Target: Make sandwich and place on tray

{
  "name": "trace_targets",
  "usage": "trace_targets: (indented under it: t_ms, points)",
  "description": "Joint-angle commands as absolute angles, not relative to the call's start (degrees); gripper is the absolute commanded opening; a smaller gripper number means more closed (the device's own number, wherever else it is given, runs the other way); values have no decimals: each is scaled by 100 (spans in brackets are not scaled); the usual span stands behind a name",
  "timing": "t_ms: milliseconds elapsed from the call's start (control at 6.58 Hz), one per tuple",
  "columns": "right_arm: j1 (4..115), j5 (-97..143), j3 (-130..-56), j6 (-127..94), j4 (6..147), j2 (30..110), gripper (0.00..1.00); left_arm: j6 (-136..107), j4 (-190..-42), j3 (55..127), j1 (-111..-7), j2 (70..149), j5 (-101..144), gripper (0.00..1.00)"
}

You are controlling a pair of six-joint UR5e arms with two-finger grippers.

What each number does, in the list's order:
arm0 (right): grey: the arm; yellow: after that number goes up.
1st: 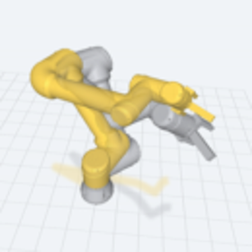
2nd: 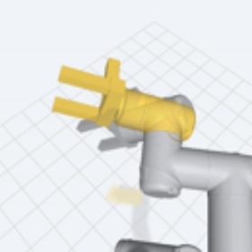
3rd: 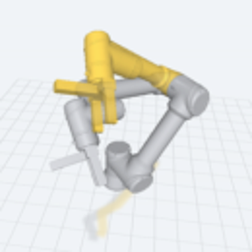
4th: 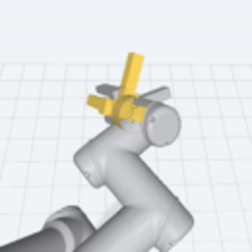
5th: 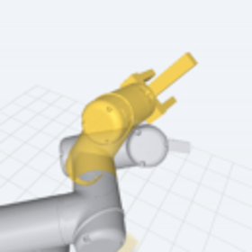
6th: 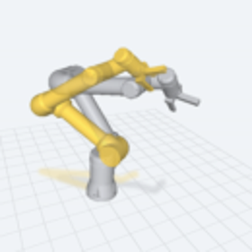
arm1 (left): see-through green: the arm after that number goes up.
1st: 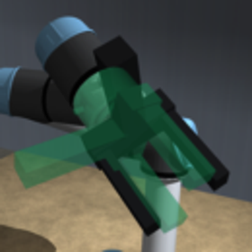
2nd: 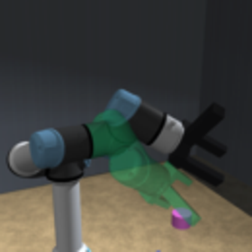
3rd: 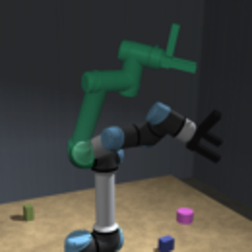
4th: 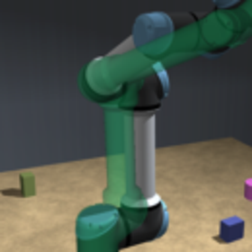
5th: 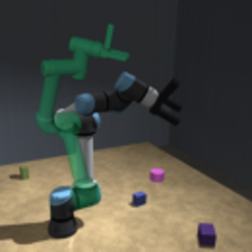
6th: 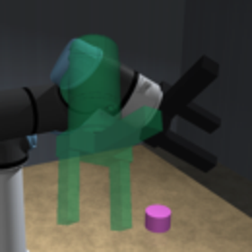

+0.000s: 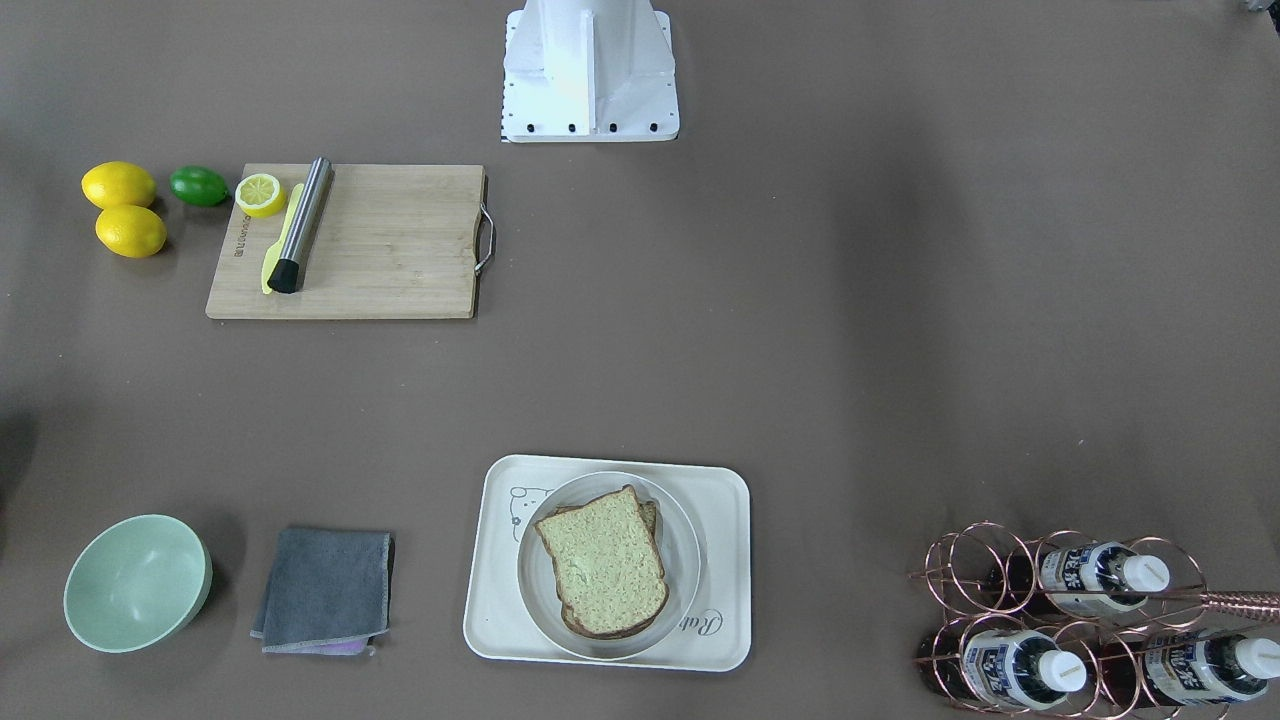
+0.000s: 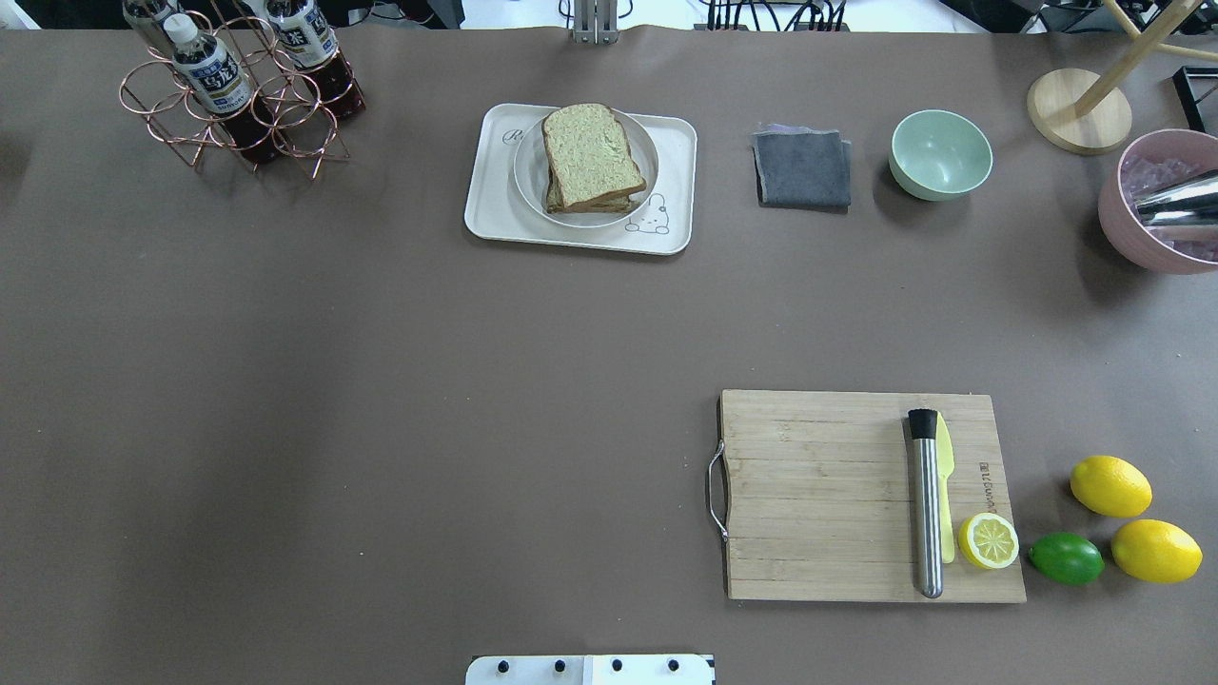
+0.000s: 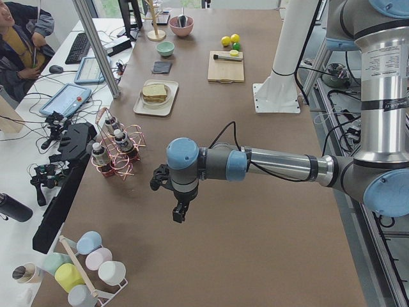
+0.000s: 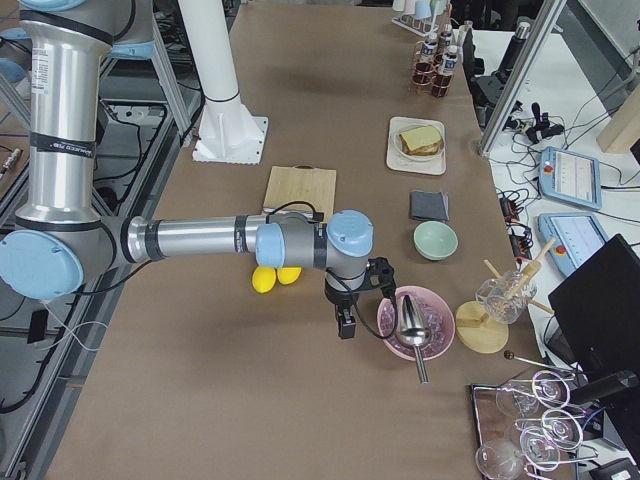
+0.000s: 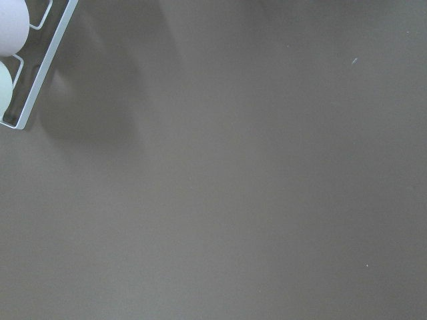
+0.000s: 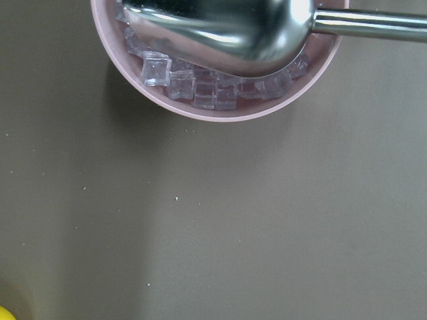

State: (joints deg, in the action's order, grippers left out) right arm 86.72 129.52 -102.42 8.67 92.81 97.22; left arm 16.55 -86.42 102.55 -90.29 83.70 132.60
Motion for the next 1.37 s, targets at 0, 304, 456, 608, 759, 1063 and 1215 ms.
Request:
trace_targets:
  t_ms: [0,304,456,608,759,1063,1215]
  points:
    - [8727,12876,-10265,835,9290,9694,99,1644,-8613,10449,-9157,8167,13237,97]
    - [8728,12683,-10327,861,9272,9694,99,1609,-8604,10635,-9158,7877,13236,97]
    - [8701,12683,-10284,835,9307,9607,99,1617,-8596,10539,-9167,7866,13236,97]
    - [8701,12717,-10240,826,9308,9650,99,1608,-8596,10538,-9167,7788,13245,97]
    - [8701,12787,-10300,835,9308,9737,99,1608,-8596,10529,-9167,7735,13254,97]
    - [8701,12797,-10301,835,9299,9729,100,1600,-8613,10590,-9176,7734,13263,97]
    - [8701,12788,-10292,835,9308,9721,100,1591,-8613,10565,-9184,7734,13263,97]
